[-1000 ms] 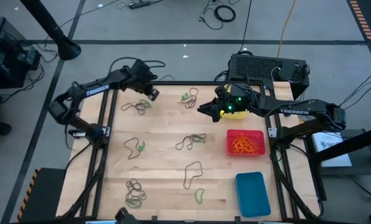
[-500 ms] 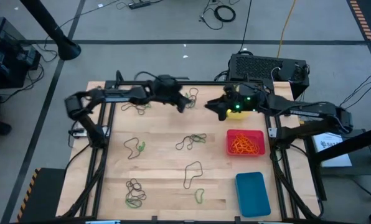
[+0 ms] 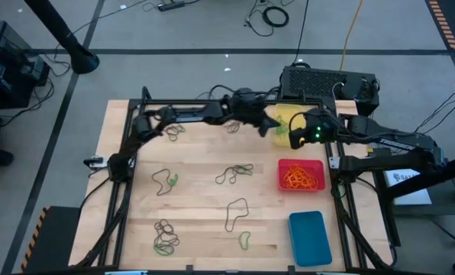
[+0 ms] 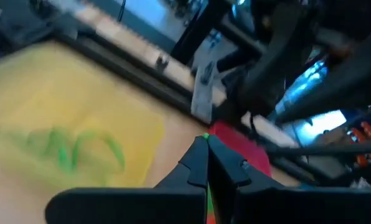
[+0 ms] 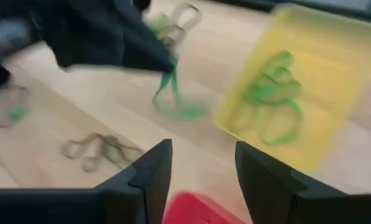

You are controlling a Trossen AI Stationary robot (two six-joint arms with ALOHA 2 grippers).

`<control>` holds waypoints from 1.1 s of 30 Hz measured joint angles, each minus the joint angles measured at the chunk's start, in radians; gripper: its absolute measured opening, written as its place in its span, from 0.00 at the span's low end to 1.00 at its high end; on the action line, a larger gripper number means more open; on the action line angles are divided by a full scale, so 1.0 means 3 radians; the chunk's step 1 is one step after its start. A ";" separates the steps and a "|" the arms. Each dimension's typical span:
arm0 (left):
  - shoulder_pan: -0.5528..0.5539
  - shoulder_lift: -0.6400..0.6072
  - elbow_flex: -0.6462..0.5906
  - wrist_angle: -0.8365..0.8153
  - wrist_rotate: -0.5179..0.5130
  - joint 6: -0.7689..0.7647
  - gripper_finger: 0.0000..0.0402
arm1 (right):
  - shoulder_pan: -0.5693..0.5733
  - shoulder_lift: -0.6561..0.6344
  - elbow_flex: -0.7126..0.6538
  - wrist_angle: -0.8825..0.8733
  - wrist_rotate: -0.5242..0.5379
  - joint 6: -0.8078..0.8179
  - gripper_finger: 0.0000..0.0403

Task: Sort rubber bands into baskets
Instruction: Put the green rubber band into the yellow bin

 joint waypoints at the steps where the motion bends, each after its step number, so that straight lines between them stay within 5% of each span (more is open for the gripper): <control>1: -0.0005 0.0140 0.0220 -0.0044 0.0000 0.0001 0.00 | -0.0008 0.0000 0.0000 -0.0099 0.0006 -0.0004 0.42; 10: 0.0033 0.1092 0.1521 -0.0672 -0.0010 0.0007 0.02 | -0.0042 -0.0013 -0.0004 -0.0233 0.0057 -0.0321 0.42; 33: 0.0081 0.1204 0.1579 -0.0870 -0.0136 0.0114 0.32 | -0.0206 -0.0014 -0.0004 -0.0191 -0.0060 -0.0798 0.42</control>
